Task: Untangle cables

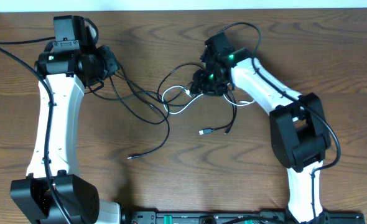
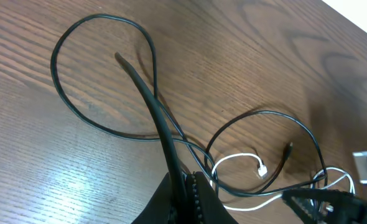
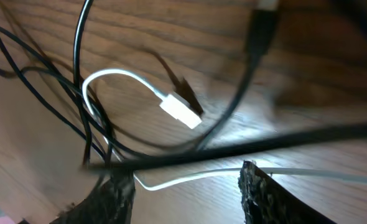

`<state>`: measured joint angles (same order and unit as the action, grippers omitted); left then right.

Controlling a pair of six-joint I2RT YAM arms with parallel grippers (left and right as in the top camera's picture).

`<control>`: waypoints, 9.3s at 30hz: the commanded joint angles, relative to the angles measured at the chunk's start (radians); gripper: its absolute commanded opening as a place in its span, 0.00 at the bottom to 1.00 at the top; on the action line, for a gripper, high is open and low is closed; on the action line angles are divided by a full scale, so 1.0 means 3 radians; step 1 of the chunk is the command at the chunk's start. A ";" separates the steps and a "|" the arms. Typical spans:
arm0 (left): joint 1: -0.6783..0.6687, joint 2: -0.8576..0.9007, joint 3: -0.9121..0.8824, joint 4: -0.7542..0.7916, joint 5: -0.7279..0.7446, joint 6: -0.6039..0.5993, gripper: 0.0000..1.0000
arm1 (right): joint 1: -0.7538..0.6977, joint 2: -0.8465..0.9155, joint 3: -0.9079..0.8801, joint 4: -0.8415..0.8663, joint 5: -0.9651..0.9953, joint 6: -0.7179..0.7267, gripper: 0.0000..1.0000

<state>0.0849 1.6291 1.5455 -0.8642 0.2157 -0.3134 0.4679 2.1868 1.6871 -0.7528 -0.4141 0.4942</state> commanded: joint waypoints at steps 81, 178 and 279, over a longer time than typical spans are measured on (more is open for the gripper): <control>0.0008 0.0038 0.0009 0.0017 0.0029 0.0019 0.08 | -0.1012 -0.1825 0.0540 -0.1383 -0.0360 -0.1511 0.31; 0.0008 0.0051 0.0009 -0.0009 0.0029 0.0018 0.08 | -0.0791 -0.0284 0.1541 -0.2579 -0.1530 -0.2899 0.01; -0.0609 -0.0716 0.0018 0.0738 0.0802 0.0089 0.08 | -0.2197 0.0122 0.3065 -0.2298 -0.0298 -0.2117 0.97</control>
<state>-0.0826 1.5005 1.5448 -0.6964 0.3653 -0.2863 -0.2562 2.2189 2.6038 -1.4277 -0.4999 -0.0849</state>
